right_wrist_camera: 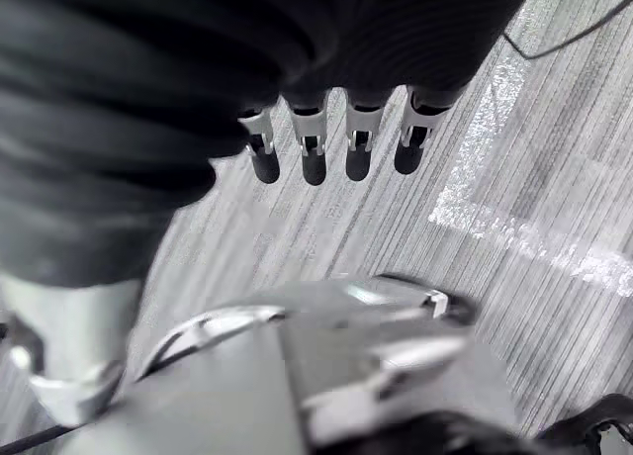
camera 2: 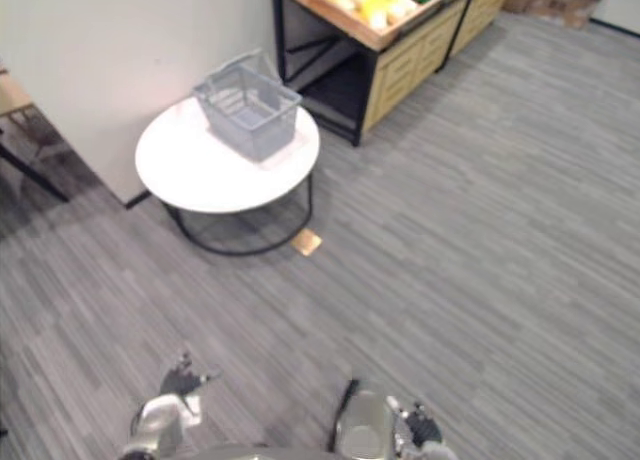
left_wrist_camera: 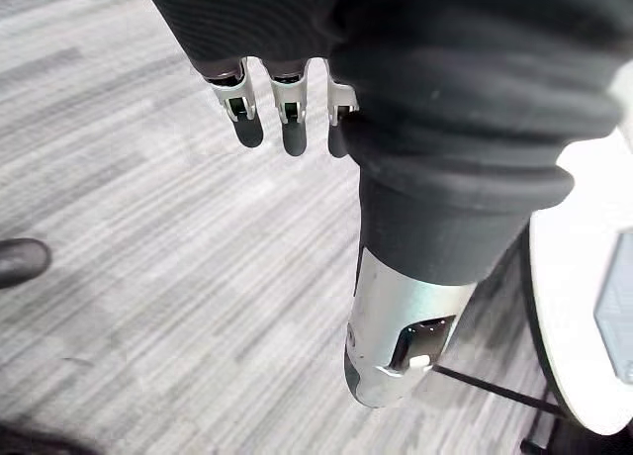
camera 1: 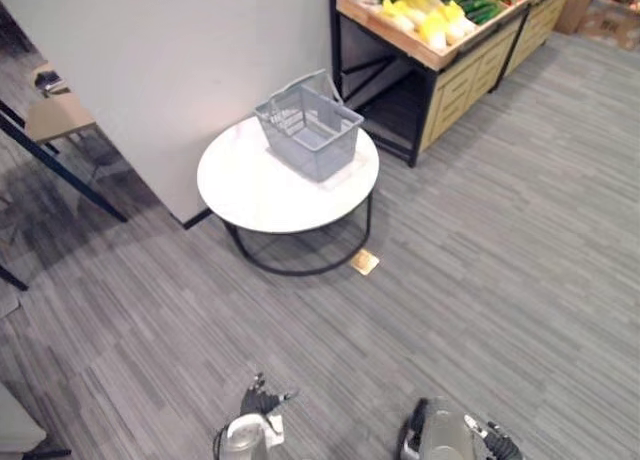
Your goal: Pick vegetable in the basket
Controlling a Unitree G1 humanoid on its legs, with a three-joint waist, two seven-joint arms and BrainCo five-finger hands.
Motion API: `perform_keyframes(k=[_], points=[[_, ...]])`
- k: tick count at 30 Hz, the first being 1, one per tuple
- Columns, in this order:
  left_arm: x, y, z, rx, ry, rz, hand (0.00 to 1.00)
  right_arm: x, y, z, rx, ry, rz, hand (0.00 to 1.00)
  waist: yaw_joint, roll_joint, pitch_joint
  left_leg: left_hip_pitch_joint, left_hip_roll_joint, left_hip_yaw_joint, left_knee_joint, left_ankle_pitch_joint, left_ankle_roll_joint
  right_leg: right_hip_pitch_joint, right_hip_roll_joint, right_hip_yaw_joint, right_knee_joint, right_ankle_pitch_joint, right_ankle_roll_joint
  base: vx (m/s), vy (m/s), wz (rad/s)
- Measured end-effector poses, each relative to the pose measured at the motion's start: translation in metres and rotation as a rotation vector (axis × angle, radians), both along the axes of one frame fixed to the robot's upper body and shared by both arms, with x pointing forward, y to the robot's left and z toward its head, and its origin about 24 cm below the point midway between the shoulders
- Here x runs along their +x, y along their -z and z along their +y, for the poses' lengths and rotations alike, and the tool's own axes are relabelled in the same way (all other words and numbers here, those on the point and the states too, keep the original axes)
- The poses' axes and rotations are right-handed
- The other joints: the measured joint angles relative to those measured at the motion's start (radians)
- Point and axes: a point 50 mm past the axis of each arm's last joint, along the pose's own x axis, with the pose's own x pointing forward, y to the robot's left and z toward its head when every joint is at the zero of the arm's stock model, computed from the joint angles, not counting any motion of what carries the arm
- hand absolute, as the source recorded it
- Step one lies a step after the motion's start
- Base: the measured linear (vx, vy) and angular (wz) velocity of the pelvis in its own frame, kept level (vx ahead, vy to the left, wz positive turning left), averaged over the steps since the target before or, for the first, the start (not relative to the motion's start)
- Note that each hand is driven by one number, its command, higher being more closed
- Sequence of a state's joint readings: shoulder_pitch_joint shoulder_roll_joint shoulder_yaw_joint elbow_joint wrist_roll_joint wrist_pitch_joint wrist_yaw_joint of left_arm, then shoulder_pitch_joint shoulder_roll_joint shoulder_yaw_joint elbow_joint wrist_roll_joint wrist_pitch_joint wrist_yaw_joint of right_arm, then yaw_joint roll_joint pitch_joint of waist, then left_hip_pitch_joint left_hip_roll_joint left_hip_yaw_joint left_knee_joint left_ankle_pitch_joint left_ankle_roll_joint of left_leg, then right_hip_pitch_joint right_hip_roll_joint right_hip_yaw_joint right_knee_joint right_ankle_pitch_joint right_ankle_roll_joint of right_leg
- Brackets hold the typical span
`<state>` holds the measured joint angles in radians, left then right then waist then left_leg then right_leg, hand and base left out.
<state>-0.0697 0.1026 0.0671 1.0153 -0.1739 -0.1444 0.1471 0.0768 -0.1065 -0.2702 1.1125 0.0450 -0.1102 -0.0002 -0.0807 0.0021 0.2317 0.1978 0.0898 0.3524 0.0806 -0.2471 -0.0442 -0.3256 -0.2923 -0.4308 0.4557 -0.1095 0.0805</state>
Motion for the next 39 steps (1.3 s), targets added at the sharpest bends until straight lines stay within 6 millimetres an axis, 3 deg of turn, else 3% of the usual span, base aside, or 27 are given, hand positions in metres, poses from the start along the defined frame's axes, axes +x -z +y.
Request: perform_keyframes(k=[1,2,4,6,7,8,12,14,15,17,18,19,20,22,25,26,27,28,29,30,31,32,33,34,35,37,39], points=[[0.002,-0.001,0.0,0.001,0.002,-0.006,0.0,-0.007,0.002,0.002,0.005,0.009,0.021,0.0,0.001,-0.009,-0.004,0.008,0.005,-0.008,0.001,-0.008,-0.031,0.01,0.016,0.03,-0.165,0.072,0.009,0.37,-0.362,0.2],[0.001,0.001,-0.006,-0.016,-0.002,0.004,0.0,-0.005,0.002,0.002,0.007,0.012,0.021,0.0,0.002,0.012,0.014,0.046,0.035,-0.008,-0.014,-0.016,-0.066,0.055,0.063,0.03,-0.239,0.208,-0.043,0.47,-0.399,0.06],[0.0,0.003,-0.012,-0.031,0.009,0.013,0.0,0.007,-0.001,-0.001,0.002,0.03,-0.011,0.0,0.001,0.029,0.028,0.057,0.04,-0.008,-0.045,0.018,-0.071,0.038,0.073,0.032,-0.173,0.17,-0.054,0.39,-0.245,-0.05],[0.0,0.004,-0.016,-0.042,0.01,0.016,0.0,0.009,-0.003,-0.002,0.007,0.027,-0.033,0.0,-0.001,0.009,0.047,0.124,0.035,-0.013,-0.074,0.076,-0.087,-0.031,0.014,0.088,0.099,0.071,-0.057,0.32,-0.211,0.21],[-0.004,0.007,-0.017,-0.044,0.007,0.033,0.0,0.009,-0.005,-0.002,0.001,0.009,-0.056,0.0,0.0,0.002,0.039,0.14,0.038,-0.039,-0.078,0.079,-0.093,-0.077,0.009,0.138,0.133,0.008,-0.028,0.29,-0.266,0.36],[-0.008,0.008,-0.013,-0.037,0.002,0.046,0.0,0.009,-0.004,0.002,0.007,-0.005,-0.05,0.0,0.001,-0.026,0.021,0.142,0.027,-0.046,-0.077,0.078,-0.093,-0.066,0.006,0.16,0.069,0.009,-0.025,0.32,-0.305,0.37],[-0.046,0.025,-0.019,-0.083,-0.062,0.168,0.0,0.007,-0.003,-0.005,-0.01,-0.017,-0.014,0.0,0.005,0.021,0.001,0.051,0.104,-0.087,0.14,0.075,-0.116,-0.029,0.044,0.126,0.063,-0.054,-0.037,0.32,-0.224,0.12],[-0.052,0.027,-0.018,-0.081,-0.057,0.186,0.0,0.0,-0.002,-0.01,-0.022,-0.015,0.009,0.0,0.002,0.048,-0.01,-0.075,0.163,-0.152,0.415,0.146,-0.175,0.041,0.049,0.078,0.042,-0.08,-0.039,0.33,-0.215,0.32],[-0.054,0.028,-0.019,-0.083,-0.057,0.19,0.0,-0.003,-0.002,-0.013,-0.028,-0.018,0.016,0.0,0.002,0.053,-0.009,-0.102,0.183,-0.152,0.489,0.189,-0.177,0.068,0.052,0.066,0.038,-0.089,-0.043,0.33,-0.15,0.28],[-0.062,0.03,-0.016,-0.086,-0.069,0.214,0.0,-0.003,-0.002,-0.014,-0.042,-0.068,0.03,0.0,0.008,0.051,-0.011,-0.158,0.258,-0.098,0.675,0.405,-0.159,0.169,0.068,0.055,0.004,-0.124,-0.066,0.38,-0.104,0.06],[-0.063,0.03,-0.015,-0.088,-0.07,0.215,0.0,0.001,-0.003,-0.015,-0.049,-0.08,0.022,0.0,0.01,0.054,-0.014,-0.183,0.27,-0.088,0.727,0.377,-0.155,0.184,0.07,0.057,-0.008,-0.137,-0.074,0.38,-0.081,0.03],[-0.063,0.03,-0.016,-0.092,-0.068,0.215,0.0,0.009,-0.006,-0.017,-0.061,-0.1,0.005,0.0,0.008,0.061,-0.014,-0.255,0.277,-0.075,0.822,0.267,-0.138,0.221,0.078,0.056,-0.048,-0.138,-0.075,0.33,-0.064,0.09],[-0.063,0.03,-0.015,-0.093,-0.072,0.212,0.0,0.011,-0.006,-0.017,-0.061,-0.101,0.0,0.0,0.01,0.062,-0.013,-0.304,0.27,-0.059,0.85,0.205,-0.137,0.253,0.083,0.053,-0.081,-0.136,-0.073,0.29,-0.05,0.18],[-0.057,0.027,-0.014,-0.099,-0.082,0.178,0.0,0.012,-0.006,-0.016,-0.06,-0.106,0.001,0.0,0.038,0.062,-0.012,-0.383,0.226,-0.02,0.762,0.122,-0.123,0.338,0.085,0.027,-0.155,-0.124,-0.057,0.24,0.013,0.07],[-0.053,0.026,-0.017,-0.102,-0.068,0.159,0.0,0.018,-0.008,-0.014,-0.063,-0.128,-0.015,0.0,0.054,0.061,-0.011,-0.405,0.122,0.017,0.351,0.142,-0.11,0.425,0.09,0.003,-0.242,-0.115,-0.037,0.25,0.094,0.0],[-0.054,0.026,-0.018,-0.102,-0.059,0.161,0.0,0.02,-0.008,-0.013,-0.066,-0.148,-0.026,0.0,0.055,0.068,-0.012,-0.401,0.08,0.019,0.12,0.216,-0.103,0.464,0.105,-0.003,-0.287,-0.108,-0.015,0.36,0.184,0.01],[-0.054,0.026,-0.019,-0.104,-0.057,0.16,0.0,0.022,-0.009,-0.012,-0.067,-0.16,-0.033,0.0,0.058,0.079,-0.01,-0.409,0.077,0.019,0.033,0.245,-0.101,0.488,0.125,-0.003,-0.316,-0.107,-0.009,0.38,0.206,-0.06],[-0.054,0.026,-0.019,-0.105,-0.057,0.157,0.0,0.025,-0.01,-0.011,-0.071,-0.176,-0.042,0.0,0.059,0.088,-0.009,-0.432,0.084,0.012,0.008,0.257,-0.087,0.508,0.144,0.0,-0.334,-0.117,0.011,0.41,0.219,-0.17],[-0.052,0.025,-0.015,-0.096,-0.059,0.147,0.0,0.029,-0.011,-0.007,-0.071,-0.203,-0.053,0.0,0.064,0.084,-0.011,-0.439,0.077,-0.007,0.054,0.319,-0.027,0.539,0.145,0.016,-0.353,-0.125,0.025,0.41,0.186,-0.19],[-0.049,0.023,-0.013,-0.088,-0.057,0.134,0.0,0.033,-0.011,-0.001,-0.065,-0.238,-0.059,0.0,0.065,0.047,-0.012,-0.44,0.058,0.002,0.081,0.316,-0.016,0.552,0.125,0.027,-0.365,-0.131,0.027,0.5,0.198,-0.21],[-0.047,0.021,-0.008,-0.075,-0.057,0.122,0.0,0.036,-0.011,0.004,-0.063,-0.277,-0.062,0.0,0.066,0.015,-0.016,-0.441,0.036,0.014,0.1,0.288,0.023,0.554,0.1,0.039,-0.362,-0.129,0.026,0.42,0.15,-0.14],[-0.045,0.02,0.0,-0.051,-0.052,0.126,0.0,0.042,-0.012,0.011,-0.058,-0.307,-0.08,0.0,0.062,-0.013,-0.023,-0.438,0.005,0.023,0.102,0.264,0.053,0.531,0.061,0.066,-0.309,-0.12,0.034,0.34,0.14,-0.04],[-0.044,0.02,0.0,-0.051,-0.05,0.131,0.0,0.043,-0.012,0.013,-0.055,-0.316,-0.087,0.0,0.061,-0.019,-0.025,-0.434,-0.006,0.024,0.1,0.253,0.057,0.503,0.043,0.084,-0.251,-0.116,0.042,0.4,0.226,-0.01],[-0.045,0.021,0.0,-0.053,-0.055,0.137,0.0,0.046,-0.013,0.017,-0.045,-0.323,-0.097,0.0,0.062,-0.026,-0.021,-0.406,-0.016,0.04,0.094,0.24,0.062,0.424,0.003,0.136,-0.07,-0.095,0.077,0.48,0.273,-0.13],[-0.045,0.021,0.002,-0.048,-0.061,0.141,0.0,0.048,-0.012,0.023,-0.031,-0.346,-0.101,0.0,0.071,-0.032,-0.017,-0.356,-0.019,0.06,0.085,0.219,0.073,0.336,-0.034,0.194,0.143,-0.022,0.108,0.48,0.271,-0.26],[-0.05,0.022,0.001,-0.04,-0.052,0.157,0.0,0.055,-0.015,0.029,-0.037,-0.407,-0.126,0.0,0.074,-0.03,-0.014,-0.256,-0.016,0.071,0.062,0.181,0.083,0.249,-0.059,0.258,0.381,0.113,0.14,0.41,0.175,-0.26],[-0.055,0.023,0.002,-0.03,-0.039,0.17,0.0,0.058,-0.017,0.031,-0.045,-0.427,-0.148,0.0,0.065,-0.022,-0.008,-0.169,-0.014,0.061,0.045,0.151,0.079,0.2,-0.075,0.228,0.527,0.076,0.094,0.39,0.087,0.07]])
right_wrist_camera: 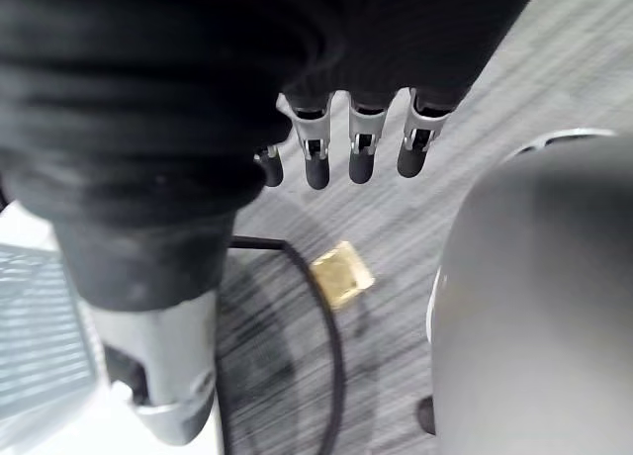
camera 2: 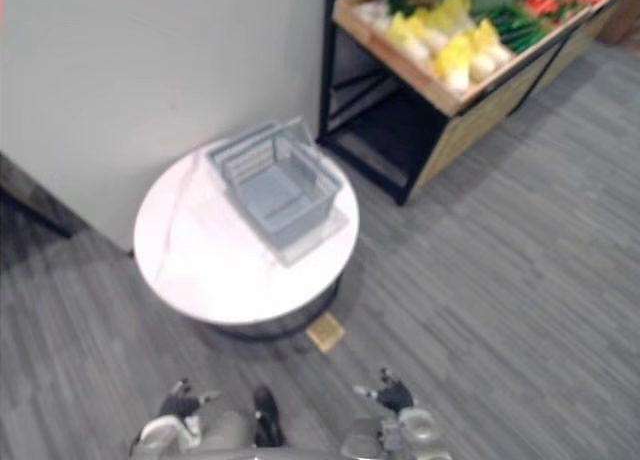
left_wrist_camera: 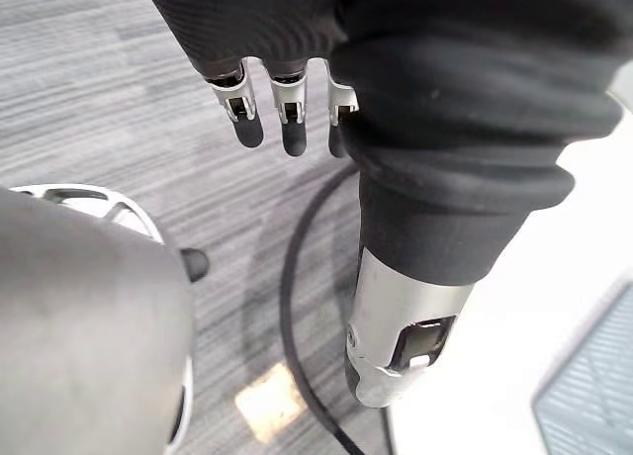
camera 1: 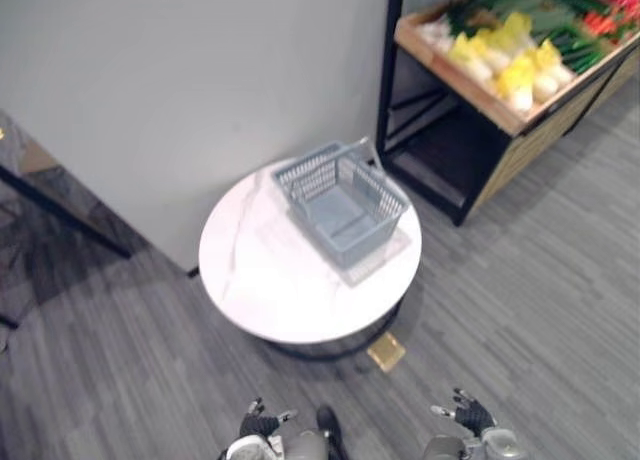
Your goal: Pick vegetable in the basket
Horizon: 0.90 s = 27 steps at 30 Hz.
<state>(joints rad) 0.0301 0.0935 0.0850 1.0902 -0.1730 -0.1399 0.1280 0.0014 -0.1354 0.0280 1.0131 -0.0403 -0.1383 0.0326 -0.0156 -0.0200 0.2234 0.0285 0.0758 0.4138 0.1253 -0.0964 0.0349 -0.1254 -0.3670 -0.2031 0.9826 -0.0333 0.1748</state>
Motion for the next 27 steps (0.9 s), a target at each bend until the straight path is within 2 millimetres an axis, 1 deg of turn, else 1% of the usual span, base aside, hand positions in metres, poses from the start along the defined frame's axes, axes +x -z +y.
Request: perform_keyframes(k=[1,2,3,4,5,6,7,8,9,10,11,12,13,14,15,16,17,18,20,21,22,23,24,25,26,27], points=[[-0.002,0.0,-0.001,0.0,-0.002,0.002,0.0,0.003,-0.002,0.0,-0.001,-0.004,-0.014,0.0,-0.01,0.0,0.0,0.046,0.002,-0.017,-0.018,-0.004,-0.004,-0.022,-0.003,-0.052,0.015,-0.053,-0.026,0.37,-0.019,0.39],[0.0,0.0,-0.002,-0.002,-0.004,-0.008,0.0,0.004,-0.003,0.0,-0.001,-0.006,-0.025,0.0,-0.011,0.002,0.001,0.071,0.008,-0.04,-0.032,-0.005,-0.006,-0.049,-0.003,-0.102,-0.013,-0.101,-0.044,0.42,-0.093,0.55],[0.002,-0.001,-0.004,-0.006,-0.005,-0.015,0.0,0.005,-0.004,0.0,-0.002,-0.007,-0.029,0.0,-0.011,0.003,0.001,0.081,0.016,-0.056,-0.037,-0.004,-0.007,-0.067,-0.001,-0.133,-0.068,-0.127,-0.059,0.33,-0.129,0.52],[0.002,-0.001,-0.004,-0.007,-0.005,-0.019,0.0,0.006,-0.004,0.0,-0.002,-0.007,-0.032,0.0,-0.01,0.004,0.002,0.085,0.023,-0.069,-0.037,-0.004,-0.007,-0.074,0.0,-0.148,-0.123,-0.133,-0.069,0.37,-0.263,0.64],[-0.001,0.0,-0.005,-0.01,-0.008,-0.011,0.0,0.006,-0.004,-0.001,-0.003,-0.005,-0.035,0.0,-0.009,0.006,0.003,0.099,0.042,-0.092,-0.036,-0.008,-0.023,-0.081,0.01,-0.149,-0.298,-0.131,-0.066,0.3,-0.265,0.56],[-0.002,0.0,-0.006,-0.01,-0.01,-0.009,0.0,0.006,-0.005,-0.001,-0.004,-0.004,-0.036,0.0,-0.009,0.009,0.003,0.103,0.054,-0.104,-0.035,-0.015,-0.046,-0.08,0.02,-0.14,-0.378,-0.126,-0.06,0.3,-0.297,0.66],[-0.003,0.0,-0.005,-0.005,-0.017,-0.008,0.0,0.005,-0.004,0.0,0.0,-0.004,-0.031,0.0,-0.005,0.002,-0.001,0.109,0.068,-0.127,-0.037,-0.025,-0.084,-0.077,0.028,-0.106,-0.547,-0.099,-0.038,0.21,-0.296,0.47],[-0.005,0.0,-0.003,0.0,-0.02,-0.003,0.0,0.003,-0.003,0.001,0.002,-0.002,-0.026,0.0,-0.002,-0.006,-0.005,0.11,0.071,-0.133,-0.038,-0.03,-0.105,-0.073,0.028,-0.078,-0.633,-0.067,-0.036,0.26,-0.434,0.57],[-0.005,-0.001,0.003,0.015,-0.023,-0.005,0.0,-0.002,0.0,0.005,0.014,0.004,-0.01,0.0,0.004,-0.037,-0.013,0.114,0.067,-0.157,-0.05,-0.037,-0.158,-0.065,0.021,-0.02,-0.768,-0.003,-0.037,0.24,-0.472,0.52],[-0.004,-0.001,0.005,0.023,-0.023,-0.005,0.0,-0.002,0.0,0.005,0.02,0.015,-0.009,0.0,0.007,-0.043,-0.008,0.133,0.078,-0.176,-0.061,-0.045,-0.19,-0.055,0.031,-0.008,-0.764,0.086,-0.002,0.23,-0.461,0.43],[-0.006,0.002,-0.008,-0.011,-0.018,0.005,0.0,0.0,-0.002,-0.004,-0.007,0.023,-0.013,0.0,0.012,0.0,-0.022,0.134,0.119,-0.181,-0.071,-0.044,-0.207,-0.062,0.075,-0.033,-0.736,0.039,-0.02,0.24,-0.371,0.28],[-0.006,0.003,-0.014,-0.027,-0.009,0.004,0.0,0.001,-0.003,-0.011,-0.026,0.021,-0.016,0.0,0.012,0.028,-0.022,0.134,0.127,-0.183,-0.073,-0.035,-0.207,-0.065,0.095,-0.037,-0.702,0.003,-0.028,0.28,-0.334,0.26],[-0.007,0.004,-0.02,-0.042,-0.01,0.008,0.0,0.001,-0.004,-0.016,-0.036,0.024,-0.017,0.0,0.01,0.047,-0.024,0.144,0.134,-0.178,-0.086,-0.027,-0.209,-0.068,0.104,-0.057,-0.647,-0.05,-0.038,0.22,-0.229,0.32],[-0.008,0.004,-0.021,-0.043,-0.011,0.011,0.0,0.002,-0.005,-0.016,-0.038,0.021,-0.021,0.0,0.01,0.051,-0.027,0.151,0.144,-0.181,-0.089,-0.013,-0.211,-0.065,0.106,-0.07,-0.625,-0.072,-0.043,0.2,-0.225,0.45],[-0.01,0.005,-0.021,-0.045,-0.013,0.015,0.0,0.0,-0.005,-0.017,-0.044,0.01,-0.016,0.0,0.012,0.055,-0.035,0.149,0.162,-0.192,-0.091,0.012,-0.225,-0.058,0.12,-0.094,-0.602,-0.105,-0.055,0.2,-0.26,0.42],[-0.011,0.005,-0.021,-0.045,-0.022,0.016,0.0,0.0,-0.005,-0.016,-0.045,-0.009,-0.014,0.0,0.018,0.06,-0.04,0.141,0.178,-0.209,-0.084,0.03,-0.227,-0.049,0.129,-0.114,-0.597,-0.123,-0.063,0.2,-0.267,0.43],[-0.011,0.005,-0.021,-0.044,-0.024,0.017,0.0,0.002,-0.005,-0.014,-0.045,-0.018,-0.017,0.0,0.018,0.07,-0.048,0.128,0.186,-0.217,-0.073,0.039,-0.234,-0.043,0.133,-0.128,-0.6,-0.129,-0.065,0.17,-0.236,0.41],[-0.012,0.005,-0.019,-0.041,-0.028,0.017,0.0,0.002,-0.005,-0.012,-0.044,-0.03,-0.019,0.0,0.017,0.068,-0.053,0.096,0.193,-0.241,-0.039,0.047,-0.23,-0.034,0.134,-0.15,-0.606,-0.137,-0.068,0.18,-0.206,0.6],[-0.01,0.004,-0.016,-0.036,-0.044,0.005,0.0,0.0,-0.004,-0.008,-0.039,-0.052,-0.015,0.0,0.017,0.054,-0.052,-0.013,0.198,-0.296,0.119,0.084,-0.221,0.018,0.12,-0.216,-0.636,-0.137,-0.076,0.22,-0.22,0.97],[-0.007,0.002,-0.014,-0.028,-0.044,-0.012,0.0,-0.001,-0.005,-0.006,-0.038,-0.061,-0.024,0.0,0.017,0.042,-0.049,-0.056,0.199,-0.27,0.2,0.149,-0.21,0.085,0.107,-0.266,-0.667,-0.132,-0.079,0.28,-0.252,1.11],[-0.006,0.001,-0.013,-0.024,-0.044,-0.018,0.0,0.0,-0.007,-0.006,-0.038,-0.062,-0.037,0.0,0.018,0.034,-0.049,-0.062,0.2,-0.237,0.22,0.195,-0.207,0.127,0.103,-0.286,-0.693,-0.13,-0.081,0.29,-0.247,0.97],[-0.006,0.001,-0.012,-0.022,-0.045,-0.022,0.0,0.002,-0.009,-0.006,-0.039,-0.064,-0.053,0.0,0.018,0.015,-0.042,-0.064,0.203,-0.205,0.228,0.225,-0.204,0.152,0.1,-0.296,-0.715,-0.126,-0.086,0.2,-0.147,0.61],[-0.007,0.0,-0.01,-0.014,-0.046,-0.024,0.0,0.012,-0.016,-0.006,-0.042,-0.073,-0.104,0.0,0.027,0.018,-0.043,-0.063,0.221,-0.115,0.237,0.229,-0.184,0.19,0.097,-0.315,-0.757,-0.116,-0.09,0.13,-0.08,0.4],[-0.006,-0.001,-0.01,-0.013,-0.046,-0.03,0.0,0.018,-0.022,-0.007,-0.047,-0.079,-0.139,0.0,0.027,0.019,-0.043,-0.063,0.227,-0.076,0.236,0.216,-0.188,0.199,0.095,-0.325,-0.767,-0.116,-0.09,0.14,-0.057,0.4],[-0.006,-0.001,-0.01,-0.013,-0.043,-0.036,0.0,0.031,-0.034,-0.011,-0.065,-0.088,-0.208,0.0,0.021,0.023,-0.043,-0.078,0.215,-0.022,0.214,0.181,-0.198,0.202,0.092,-0.343,-0.774,-0.116,-0.089,0.09,-0.019,0.33],[-0.005,-0.001,-0.011,-0.013,-0.042,-0.037,0.0,0.039,-0.042,-0.015,-0.082,-0.1,-0.253,0.0,0.021,0.024,-0.043,-0.089,0.196,-0.001,0.174,0.176,-0.195,0.201,0.09,-0.357,-0.775,-0.115,-0.088,0.1,0.03,0.41]])
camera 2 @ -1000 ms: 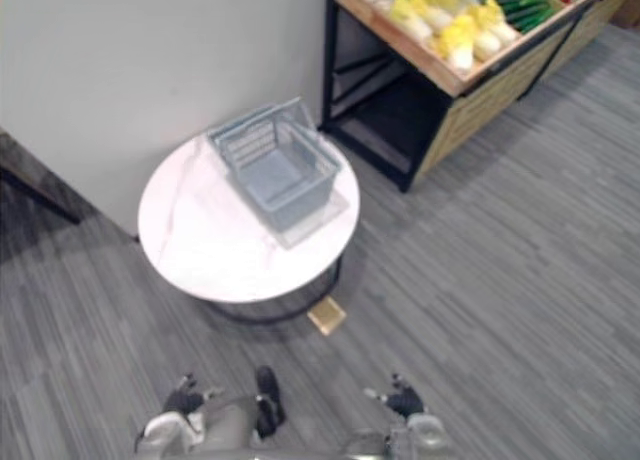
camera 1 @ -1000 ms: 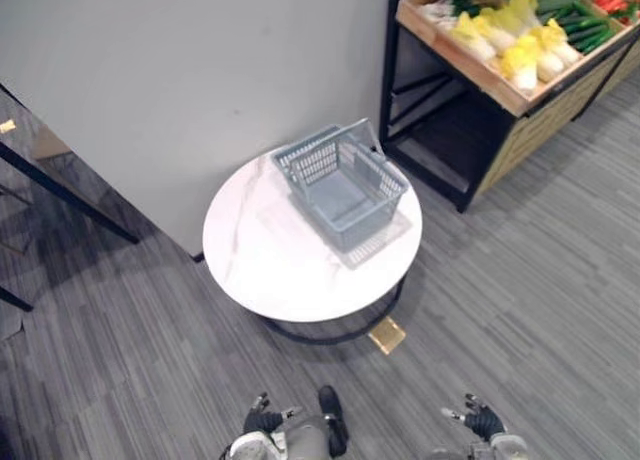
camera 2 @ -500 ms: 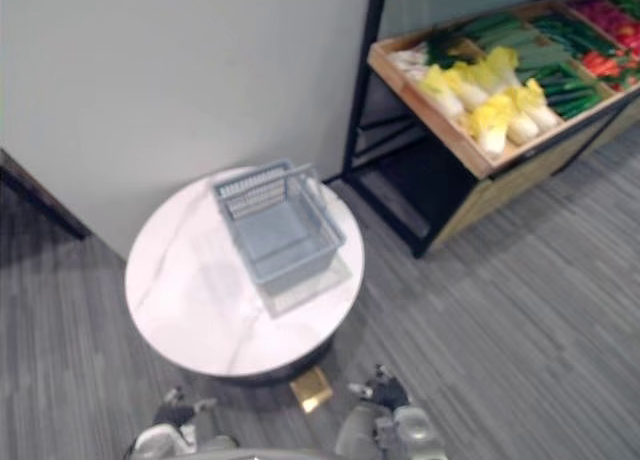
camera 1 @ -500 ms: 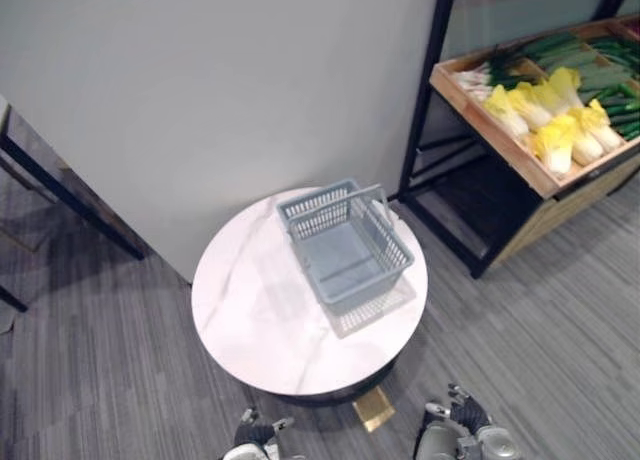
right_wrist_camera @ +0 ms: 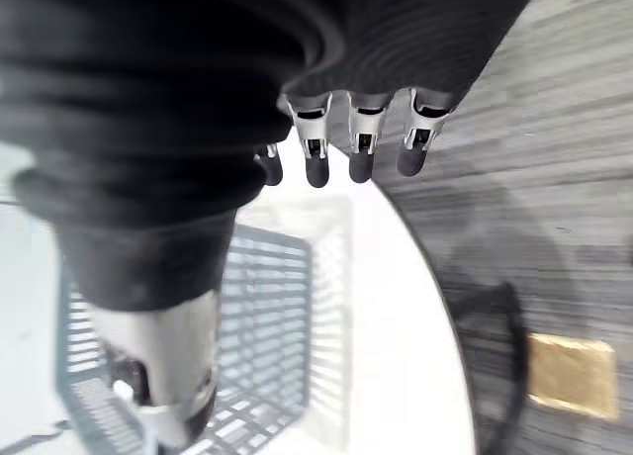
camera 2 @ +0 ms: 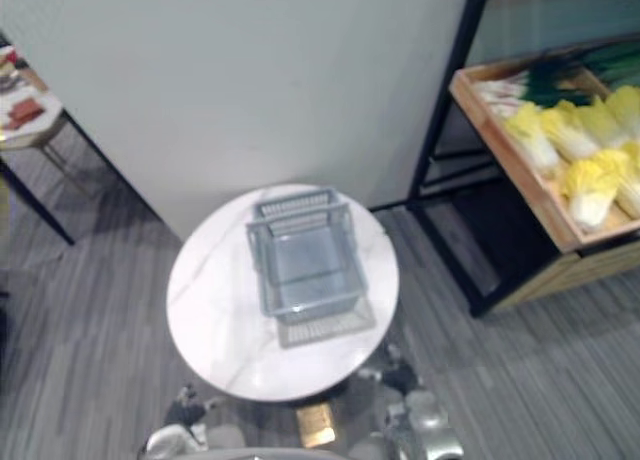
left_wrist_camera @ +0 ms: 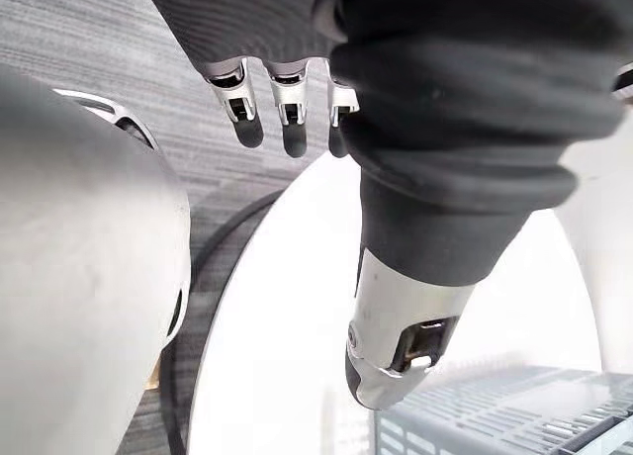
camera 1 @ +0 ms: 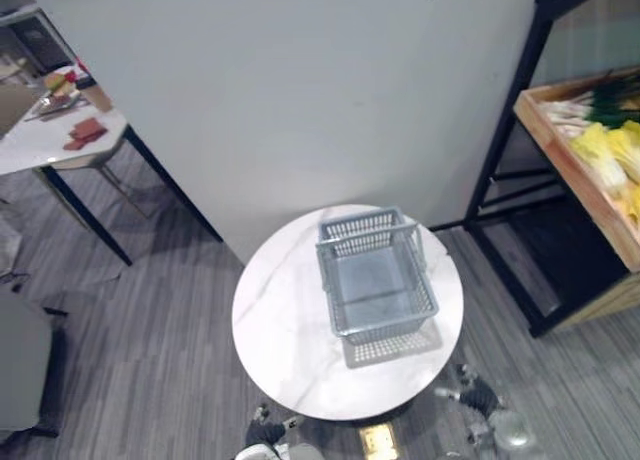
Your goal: Pick vegetable in the basket
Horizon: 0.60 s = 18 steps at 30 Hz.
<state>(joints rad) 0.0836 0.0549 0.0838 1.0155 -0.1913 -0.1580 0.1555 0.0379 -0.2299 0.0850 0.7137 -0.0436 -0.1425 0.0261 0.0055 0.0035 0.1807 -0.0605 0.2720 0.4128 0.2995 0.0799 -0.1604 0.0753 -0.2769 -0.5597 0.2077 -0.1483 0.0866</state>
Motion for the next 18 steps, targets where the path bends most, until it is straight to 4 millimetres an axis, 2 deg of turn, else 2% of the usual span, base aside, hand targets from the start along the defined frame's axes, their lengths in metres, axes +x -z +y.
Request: perform_keyframes(k=[1,2,3,5,8,10,14,16,18], points=[[0.0,0.0,0.0,-0.001,0.001,-0.001,0.0,0.007,-0.009,-0.004,-0.021,-0.011,-0.045,0.0,0.0,0.0,0.0,-0.008,-0.021,0.012,-0.058,0.009,0.011,0.0,0.0,-0.014,0.002,0.0,0.0,0.1,0.091,0.39],[0.0,0.0,-0.001,-0.002,0.001,0.0,0.0,0.015,-0.02,-0.01,-0.08,-0.04,-0.095,0.0,0.001,0.006,-0.002,-0.011,-0.046,0.026,-0.139,0.054,0.047,0.001,0.008,-0.027,0.003,0.003,0.005,0.14,0.131,0.47],[0.0,0.0,0.0,0.004,0.009,0.006,0.0,0.021,-0.029,-0.012,-0.116,-0.052,-0.138,0.0,-0.001,0.011,-0.012,0.001,-0.059,0.017,-0.176,0.054,0.05,0.002,0.011,-0.035,-0.005,0.01,0.018,0.17,0.143,0.5],[0.0,-0.001,0.006,0.02,0.01,0.005,0.0,0.043,-0.055,-0.011,-0.187,-0.104,-0.264,0.0,0.001,-0.012,-0.006,0.007,-0.088,0.005,-0.25,0.054,0.05,0.0,0.016,-0.035,-0.067,0.036,0.051,0.12,0.112,0.29],[0.001,-0.002,0.009,0.029,0.008,0.001,0.0,0.07,-0.079,-0.001,-0.266,-0.172,-0.38,0.0,0.003,-0.013,-0.005,0.015,-0.103,0.01,-0.282,0.054,0.05,0.006,0.027,-0.029,-0.112,0.073,0.056,0.02,0.079,-0.04],[0.0,-0.001,0.008,0.037,0.028,0.01,0.0,0.092,-0.104,0.006,-0.35,-0.24,-0.487,0.0,0.005,0.0,-0.005,0.051,-0.115,0.016,-0.315,0.054,0.05,0.018,0.024,-0.002,-0.123,0.091,0.059,0.0,0.068,-0.21],[-0.002,0.0,0.008,0.045,0.058,0.028,0.0,0.107,-0.128,0.002,-0.491,-0.287,-0.579,0.0,0.017,0.013,-0.011,0.081,-0.127,0.013,-0.391,0.054,0.051,-0.017,0.02,0.022,-0.092,0.092,0.063,-0.04,0.082,-0.19],[0.0,-0.001,0.008,0.047,0.068,0.02,0.0,0.115,-0.139,0.001,-0.585,-0.334,-0.604,0.0,0.025,0.006,-0.006,0.065,-0.141,0.011,-0.395,0.034,0.068,-0.08,-0.012,0.043,-0.013,0.071,0.066,-0.1,0.088,-0.17],[0.003,-0.002,0.009,0.061,0.094,0.019,0.0,0.124,-0.146,0.008,-0.633,-0.384,-0.622,0.0,0.025,-0.004,0.0,0.065,-0.163,0.013,-0.401,0.012,0.077,-0.128,-0.054,0.073,0.075,0.054,0.068,-0.13,0.083,-0.12]])
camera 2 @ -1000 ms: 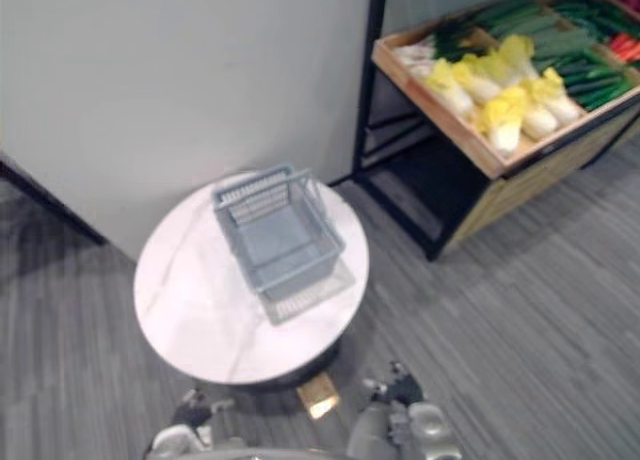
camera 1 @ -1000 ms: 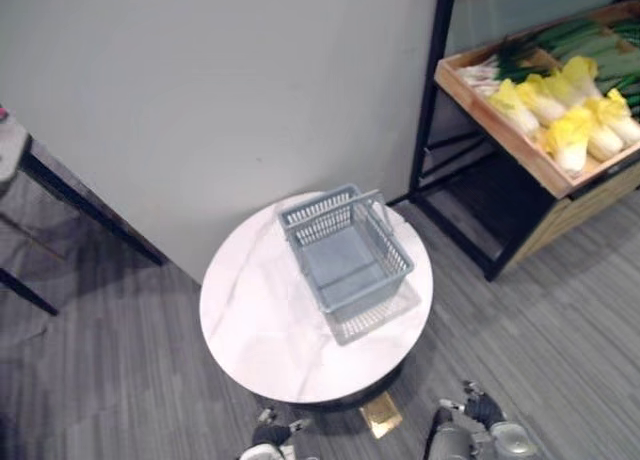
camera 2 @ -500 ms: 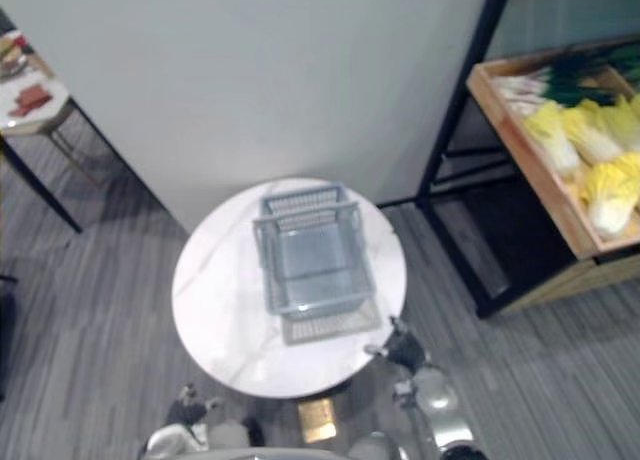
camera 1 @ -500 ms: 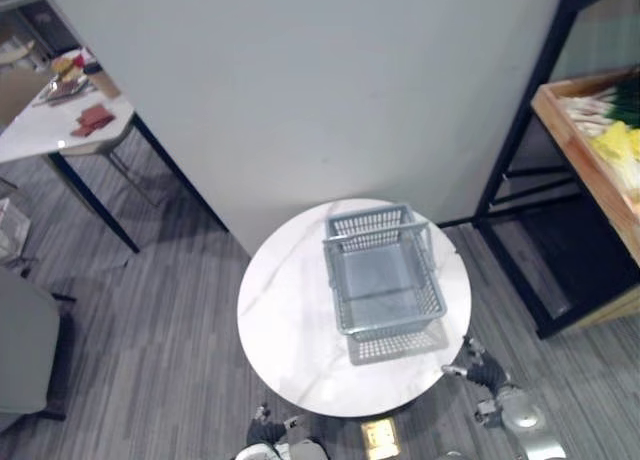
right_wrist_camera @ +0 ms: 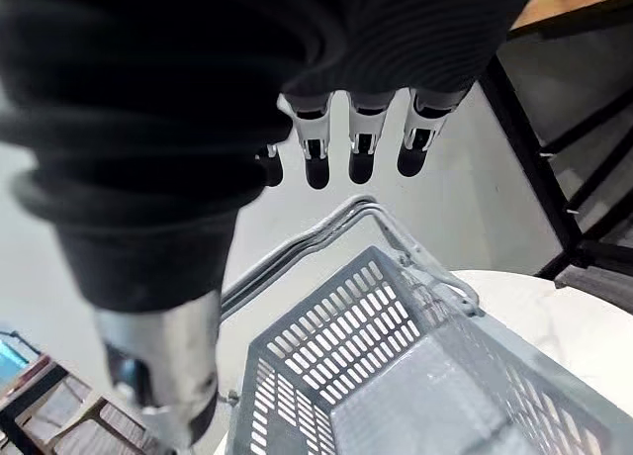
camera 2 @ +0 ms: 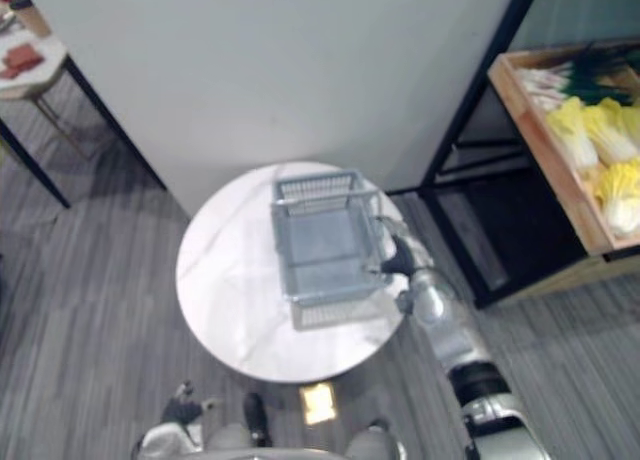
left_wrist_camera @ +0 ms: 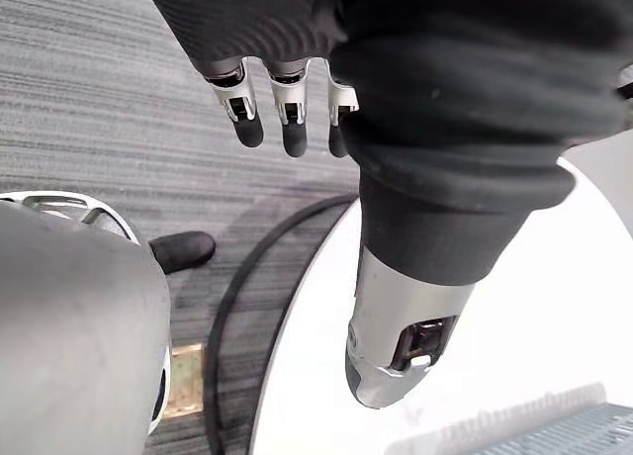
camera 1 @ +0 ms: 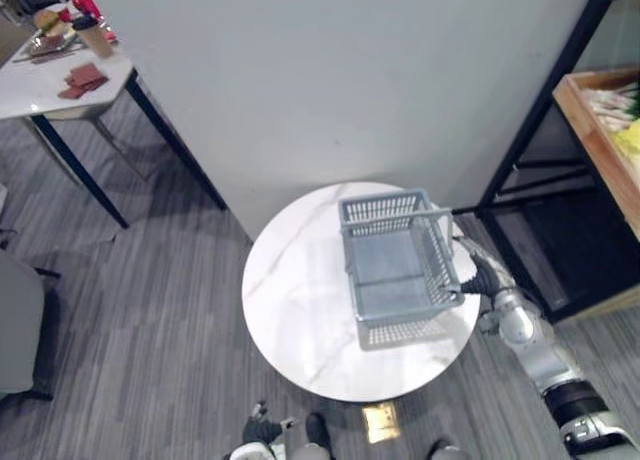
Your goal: Pick vegetable in the basket
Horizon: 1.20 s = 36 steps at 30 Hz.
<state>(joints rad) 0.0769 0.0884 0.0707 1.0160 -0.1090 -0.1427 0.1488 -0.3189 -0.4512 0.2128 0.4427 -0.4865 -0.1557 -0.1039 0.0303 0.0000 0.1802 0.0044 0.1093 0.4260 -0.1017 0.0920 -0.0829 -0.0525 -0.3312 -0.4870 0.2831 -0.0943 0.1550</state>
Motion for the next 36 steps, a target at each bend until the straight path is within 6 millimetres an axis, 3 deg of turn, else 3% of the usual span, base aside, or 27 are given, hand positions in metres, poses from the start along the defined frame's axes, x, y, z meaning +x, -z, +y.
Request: perform_keyframes(k=[2,6,8,11,13,18,22,26,32,36], points=[[0.003,-0.001,0.002,0.018,0.04,-0.001,0.0,0.012,-0.012,0.018,-0.052,-0.072,-0.034,0.0,0.001,-0.007,0.004,0.001,-0.017,0.0,0.0,0.002,0.005,-0.036,-0.02,0.07,0.053,0.005,-0.007,-0.15,0.089,-0.03],[0.005,-0.004,0.016,0.06,0.05,-0.002,0.0,0.038,-0.046,0.046,-0.132,-0.167,-0.133,0.0,0.029,-0.033,0.016,-0.051,-0.006,-0.017,0.0,0.031,0.011,-0.053,0.027,0.168,-0.034,0.015,-0.015,-0.1,-0.029,0.05],[0.002,-0.003,0.02,0.07,0.039,0.015,0.0,0.051,-0.064,0.048,-0.189,-0.165,-0.17,0.0,0.038,-0.03,0.024,-0.1,0.018,-0.054,-0.001,0.062,0.004,-0.062,0.063,0.156,-0.076,0.026,-0.002,-0.09,-0.099,0.34],[-0.009,0.0,0.022,0.068,0.015,0.051,0.0,0.06,-0.081,0.049,-0.28,-0.187,-0.205,0.0,0.062,-0.03,0.032,-0.133,0.053,-0.086,-0.001,0.088,-0.004,-0.061,0.099,0.125,-0.109,0.036,-0.016,-0.07,-0.109,0.22],[-0.008,-0.001,0.025,0.064,-0.029,0.039,0.0,0.07,-0.103,0.053,-0.296,-0.186,-0.256,0.0,0.069,-0.024,0.039,-0.168,0.075,-0.12,-0.001,0.104,-0.017,-0.065,0.128,0.096,-0.128,0.041,-0.023,-0.05,-0.094,0.31],[-0.009,-0.002,0.027,0.068,-0.061,0.034,0.0,0.082,-0.137,0.058,-0.346,-0.185,-0.328,0.0,0.087,-0.01,0.056,-0.236,0.092,-0.182,-0.001,0.123,-0.026,-0.094,0.159,0.05,-0.142,0.041,-0.031,0.0,-0.043,0.23],[-0.009,-0.001,0.025,0.064,-0.08,0.035,0.0,0.09,-0.148,0.051,-0.361,-0.145,-0.326,0.0,0.093,-0.006,0.088,-0.261,0.086,-0.194,0.002,0.139,-0.01,-0.107,0.156,0.042,-0.139,0.043,-0.034,0.05,0.001,0.09],[-0.004,-0.003,0.023,0.051,-0.1,0.004,0.0,0.098,-0.172,0.044,-0.377,-0.089,-0.369,0.0,0.111,-0.002,0.124,-0.289,0.081,-0.199,0.005,0.141,-0.01,-0.137,0.151,0.044,-0.131,0.043,-0.034,0.04,0.002,0.05],[0.001,-0.003,0.018,0.043,-0.092,-0.012,0.0,0.106,-0.204,0.024,-0.394,0.026,-0.4,0.0,0.114,0.02,0.175,-0.32,0.074,-0.228,0.005,0.148,-0.013,-0.155,0.148,0.041,-0.123,0.039,-0.037,0.03,0.002,0.11],[0.007,-0.005,0.014,0.044,-0.067,-0.028,0.0,0.106,-0.211,0.008,-0.396,0.09,-0.418,0.0,0.113,0.038,0.203,-0.337,0.069,-0.244,0.005,0.152,-0.012,-0.175,0.141,0.037,-0.104,0.032,-0.036,-0.01,0.002,0.07]])
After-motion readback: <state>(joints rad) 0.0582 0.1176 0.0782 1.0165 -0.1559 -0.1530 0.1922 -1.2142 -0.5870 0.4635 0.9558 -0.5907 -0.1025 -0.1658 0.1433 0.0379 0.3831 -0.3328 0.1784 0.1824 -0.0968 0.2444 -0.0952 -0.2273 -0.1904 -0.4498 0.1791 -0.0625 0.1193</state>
